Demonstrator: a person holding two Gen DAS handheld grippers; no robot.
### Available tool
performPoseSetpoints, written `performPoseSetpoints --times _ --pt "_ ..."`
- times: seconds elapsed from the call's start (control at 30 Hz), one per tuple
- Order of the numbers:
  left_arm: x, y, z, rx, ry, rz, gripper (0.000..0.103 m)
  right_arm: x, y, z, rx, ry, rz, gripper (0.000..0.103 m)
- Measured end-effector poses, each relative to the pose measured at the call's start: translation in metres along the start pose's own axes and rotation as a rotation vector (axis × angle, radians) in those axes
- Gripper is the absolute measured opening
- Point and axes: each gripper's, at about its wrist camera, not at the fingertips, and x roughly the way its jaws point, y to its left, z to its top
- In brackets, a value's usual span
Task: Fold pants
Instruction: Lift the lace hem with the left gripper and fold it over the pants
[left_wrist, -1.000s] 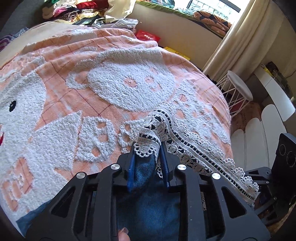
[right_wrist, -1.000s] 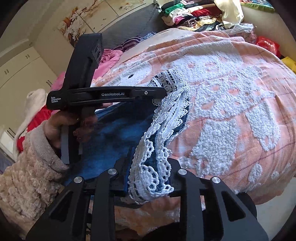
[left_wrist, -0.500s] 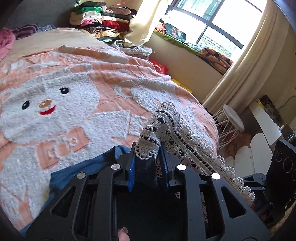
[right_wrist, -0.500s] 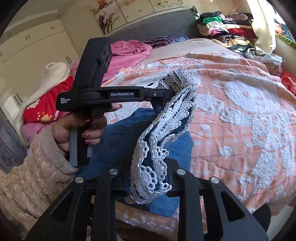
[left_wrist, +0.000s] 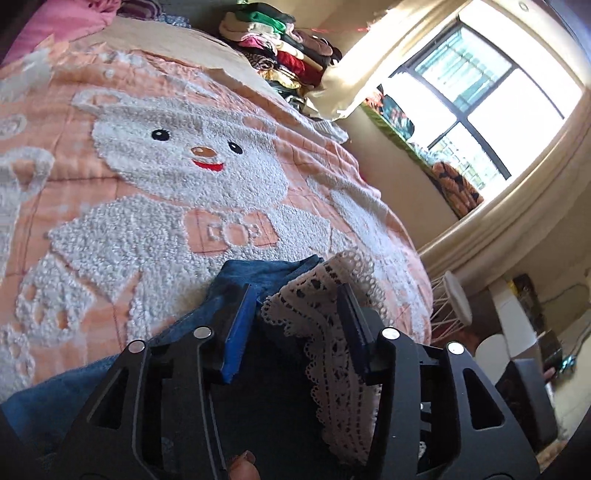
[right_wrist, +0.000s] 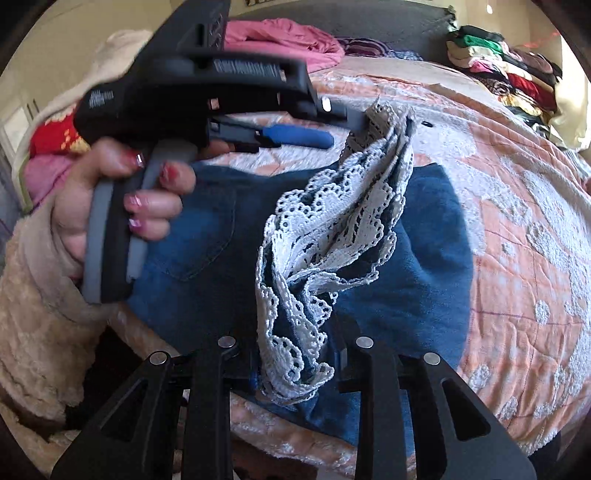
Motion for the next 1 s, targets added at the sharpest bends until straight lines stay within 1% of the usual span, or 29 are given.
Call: performPoseSetpoints --times 0.07,0.1,0.13,0.17,0.2,0.27,0.33,0.37,0.4,0.47,0.53,0.6,0.63,0.67,0.7,0.77,0.83,0.87,0.9,0.93,1.0 --pt "-0.013 0.009 0.0 -0.037 -0.027 -0.011 0.043 0.005 0.009 0.0 -0.025 0.006 -0.025 0.028" --pt "-0.017 0.013 0.0 -0.058 -0.03 -0.021 0.046 0.007 0.015 0.0 -0.05 0.006 -0.037 0.029" --pt "-0.02 0.017 -0.001 -0.082 -0.032 -0.038 0.049 0.009 0.02 0.0 -0.068 0.005 -0.042 0.032" --pt "-0.023 0.021 -0.002 -0.099 -0.031 -0.048 0.054 0.012 0.026 -0.001 -0.086 0.004 -0.045 0.037" --pt "-0.024 0.025 -0.003 -0.114 -0.03 -0.045 0.059 0.013 0.031 -0.003 -0.101 0.006 -0.039 0.039" --pt "-0.023 0.032 -0.005 -0.145 -0.024 -0.033 0.064 0.018 0.046 -0.006 -0.139 0.013 -0.003 0.048" --pt "-0.019 0.037 -0.009 -0.173 -0.003 -0.024 0.066 0.02 0.057 -0.01 -0.163 0.02 0.034 0.05" --pt "-0.016 0.038 -0.011 -0.172 0.007 -0.006 0.066 0.02 0.062 -0.012 -0.17 0.016 0.044 0.055" --pt "-0.013 0.038 -0.012 -0.168 0.017 0.003 0.066 0.017 0.064 -0.013 -0.171 0.01 0.057 0.057" --pt "-0.008 0.033 -0.013 -0.147 0.036 0.032 0.066 0.004 0.059 -0.014 -0.138 -0.016 0.103 0.059" --pt "-0.003 0.031 -0.013 -0.128 0.054 0.06 0.066 -0.009 0.042 -0.011 -0.075 -0.05 0.143 0.06" --pt "0.0 0.029 -0.014 -0.115 0.065 0.08 0.065 -0.024 0.017 -0.007 -0.009 -0.096 0.149 0.062" --pt "0.002 0.028 -0.014 -0.111 0.069 0.087 0.063 -0.029 0.006 -0.003 0.011 -0.11 0.137 0.062" --pt "0.003 0.028 -0.014 -0.109 0.072 0.093 0.053 -0.032 -0.008 0.0 0.033 -0.12 0.11 0.062" --pt "0.004 0.028 -0.014 -0.108 0.079 0.096 0.046 -0.032 -0.023 0.005 0.049 -0.122 0.083 0.062" --pt "0.006 0.028 -0.014 -0.108 0.089 0.098 0.041 -0.032 -0.052 0.016 0.086 -0.131 0.041 0.062" --pt "0.007 0.026 -0.013 -0.098 0.091 0.105 0.035 -0.023 -0.075 0.032 0.115 -0.12 0.039 0.062" --pt "0.007 0.024 -0.012 -0.094 0.085 0.109 0.027 -0.017 -0.093 0.04 0.128 -0.109 0.038 0.062" --pt "0.006 0.023 -0.011 -0.091 0.079 0.108 0.022 -0.009 -0.103 0.047 0.135 -0.099 0.044 0.062" --pt "0.005 0.022 -0.01 -0.089 0.073 0.1 0.02 -0.004 -0.112 0.051 0.148 -0.095 0.044 0.062" --pt "0.002 0.018 -0.008 -0.081 0.061 0.076 0.017 0.018 -0.138 0.061 0.186 -0.05 0.089 0.062"
